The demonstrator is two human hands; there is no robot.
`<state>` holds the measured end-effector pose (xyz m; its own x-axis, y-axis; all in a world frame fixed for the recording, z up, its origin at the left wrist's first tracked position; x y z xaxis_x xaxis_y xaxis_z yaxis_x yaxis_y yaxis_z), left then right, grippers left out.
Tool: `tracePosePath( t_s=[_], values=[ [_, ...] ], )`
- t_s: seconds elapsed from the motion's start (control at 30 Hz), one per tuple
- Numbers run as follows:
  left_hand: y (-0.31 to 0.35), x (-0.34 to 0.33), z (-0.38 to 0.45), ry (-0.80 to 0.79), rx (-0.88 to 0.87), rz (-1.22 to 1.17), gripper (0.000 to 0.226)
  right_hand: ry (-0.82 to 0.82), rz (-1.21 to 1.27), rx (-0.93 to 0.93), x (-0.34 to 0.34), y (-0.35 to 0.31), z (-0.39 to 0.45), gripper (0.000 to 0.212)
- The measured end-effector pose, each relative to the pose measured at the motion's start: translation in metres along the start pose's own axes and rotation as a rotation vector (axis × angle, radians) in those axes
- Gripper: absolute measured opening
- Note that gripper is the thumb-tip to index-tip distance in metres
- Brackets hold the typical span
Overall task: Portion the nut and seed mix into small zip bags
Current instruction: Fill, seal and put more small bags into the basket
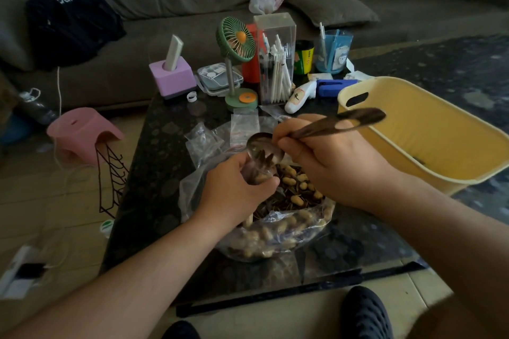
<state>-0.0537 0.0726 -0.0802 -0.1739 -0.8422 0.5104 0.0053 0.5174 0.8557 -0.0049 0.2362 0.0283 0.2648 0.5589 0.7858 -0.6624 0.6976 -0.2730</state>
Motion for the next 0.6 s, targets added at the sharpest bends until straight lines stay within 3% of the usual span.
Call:
tracePosePath(
  t_s=[0.17,0.43,0.53,0.6],
  values=[
    [0.004,0.0,-0.004,-0.033,-0.039,-0.089,0.023,0.065,-0.001,-0.009,0.005,0.002,-0.003,0.023],
    [0.006,0.009,-0.005,0.025,-0.041,-0.21,0.03,0.077,0.07,-0.26,0.016,0.026,-0.01,0.024],
    [-0.001,0.007,-0.005,0.023,0.05,-0.359,0.028,-0.144,0.017,-0.357,0.0,0.037,-0.018,0.025],
    [-0.006,-0.001,-0.008,-0.031,0.088,-0.377,0.04,-0.306,-0.024,-0.362,-0.013,0.039,-0.024,0.025]
  ],
)
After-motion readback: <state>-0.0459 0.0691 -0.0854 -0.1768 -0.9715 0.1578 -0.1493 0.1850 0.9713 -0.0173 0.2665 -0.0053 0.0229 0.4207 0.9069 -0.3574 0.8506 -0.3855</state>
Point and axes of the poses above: each hand's wrist, its own z-axis towards the middle knuckle, its own x-axis out of the back of the hand, y = z × x, the point moved 6 cm from there along z, towards the middle knuckle, and after that the axes turned 8 degrees about x, right-handed, at the moved point
